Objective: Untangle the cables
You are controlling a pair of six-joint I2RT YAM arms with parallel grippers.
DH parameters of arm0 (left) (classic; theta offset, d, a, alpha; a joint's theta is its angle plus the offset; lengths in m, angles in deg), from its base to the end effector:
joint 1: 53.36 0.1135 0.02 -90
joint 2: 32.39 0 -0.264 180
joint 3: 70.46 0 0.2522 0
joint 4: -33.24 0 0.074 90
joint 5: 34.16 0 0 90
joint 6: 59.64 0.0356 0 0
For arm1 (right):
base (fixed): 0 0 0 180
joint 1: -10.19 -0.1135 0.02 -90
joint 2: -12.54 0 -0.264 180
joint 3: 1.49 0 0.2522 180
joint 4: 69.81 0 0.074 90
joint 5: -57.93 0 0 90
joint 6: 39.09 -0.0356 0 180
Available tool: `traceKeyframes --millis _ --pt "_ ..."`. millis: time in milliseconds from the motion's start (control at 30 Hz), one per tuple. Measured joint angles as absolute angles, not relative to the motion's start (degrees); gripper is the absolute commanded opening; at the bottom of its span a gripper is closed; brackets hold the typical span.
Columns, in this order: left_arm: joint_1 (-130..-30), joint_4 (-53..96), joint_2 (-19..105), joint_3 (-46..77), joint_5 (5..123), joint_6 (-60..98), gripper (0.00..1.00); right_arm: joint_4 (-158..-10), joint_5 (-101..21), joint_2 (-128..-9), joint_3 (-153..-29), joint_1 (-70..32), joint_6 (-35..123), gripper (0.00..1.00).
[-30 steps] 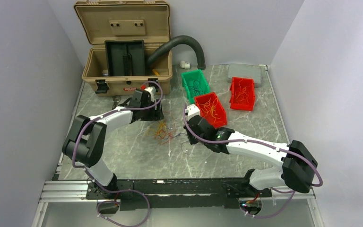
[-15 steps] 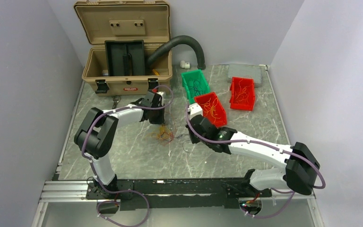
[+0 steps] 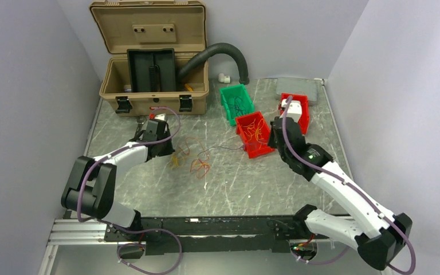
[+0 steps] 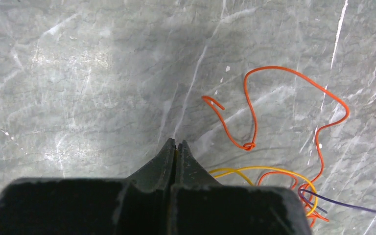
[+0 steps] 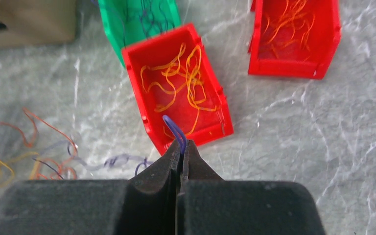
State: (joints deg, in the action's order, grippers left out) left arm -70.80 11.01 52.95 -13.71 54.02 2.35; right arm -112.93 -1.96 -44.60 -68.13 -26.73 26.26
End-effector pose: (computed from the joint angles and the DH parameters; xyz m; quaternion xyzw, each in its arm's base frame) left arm 0.2763 -0.0856 0.1710 -0.0921 0.9375 -0.1157 0.3150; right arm 0.1808 0.1135 0.3189 0.0310 0.8594 0.0368 0.5091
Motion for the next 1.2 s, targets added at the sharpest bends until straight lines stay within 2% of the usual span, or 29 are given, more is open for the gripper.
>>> traceKeyframes --millis 167,500,733,1200 --pt "-70.8 12.23 51.81 -15.09 52.51 2.66 0.0 -113.54 -1.39 -43.84 -74.82 -25.64 28.19 0.0" --pt "-70.01 12.84 51.42 -15.24 51.9 3.66 0.0 -112.93 -1.28 -54.28 -95.67 -25.05 34.35 0.0" --pt "-68.76 17.17 43.77 -19.81 53.25 3.73 0.0 -111.75 -1.02 -61.39 -110.97 -23.15 38.09 0.0" --pt "-68.76 23.18 41.87 -22.0 61.06 5.78 0.0 -109.83 -7.86 -78.87 -120.72 -18.52 38.68 0.0"
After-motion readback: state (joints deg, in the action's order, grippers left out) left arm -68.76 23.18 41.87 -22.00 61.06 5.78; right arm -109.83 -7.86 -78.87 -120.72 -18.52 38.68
